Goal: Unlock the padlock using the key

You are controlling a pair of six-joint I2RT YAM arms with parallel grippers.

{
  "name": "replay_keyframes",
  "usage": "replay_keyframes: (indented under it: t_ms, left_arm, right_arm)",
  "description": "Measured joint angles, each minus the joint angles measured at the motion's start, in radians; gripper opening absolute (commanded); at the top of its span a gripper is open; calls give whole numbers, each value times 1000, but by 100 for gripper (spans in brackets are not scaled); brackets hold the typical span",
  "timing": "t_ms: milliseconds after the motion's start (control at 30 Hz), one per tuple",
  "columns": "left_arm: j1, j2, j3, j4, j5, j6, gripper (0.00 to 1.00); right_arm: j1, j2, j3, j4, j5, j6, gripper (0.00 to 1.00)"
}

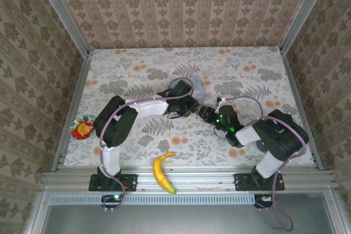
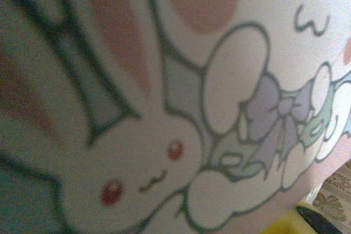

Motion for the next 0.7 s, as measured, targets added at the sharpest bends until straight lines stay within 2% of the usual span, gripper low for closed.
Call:
replay_keyframes:
  t_ms: [300, 700]
  left_arm:
    - [7, 0, -4, 14, 7, 2, 0]
    - [6, 0, -14, 38, 8, 4, 0]
  right_arm:
    - [0, -181, -4, -216, -3, -61, 29]
    - [0, -167, -35, -245, -74, -64, 25]
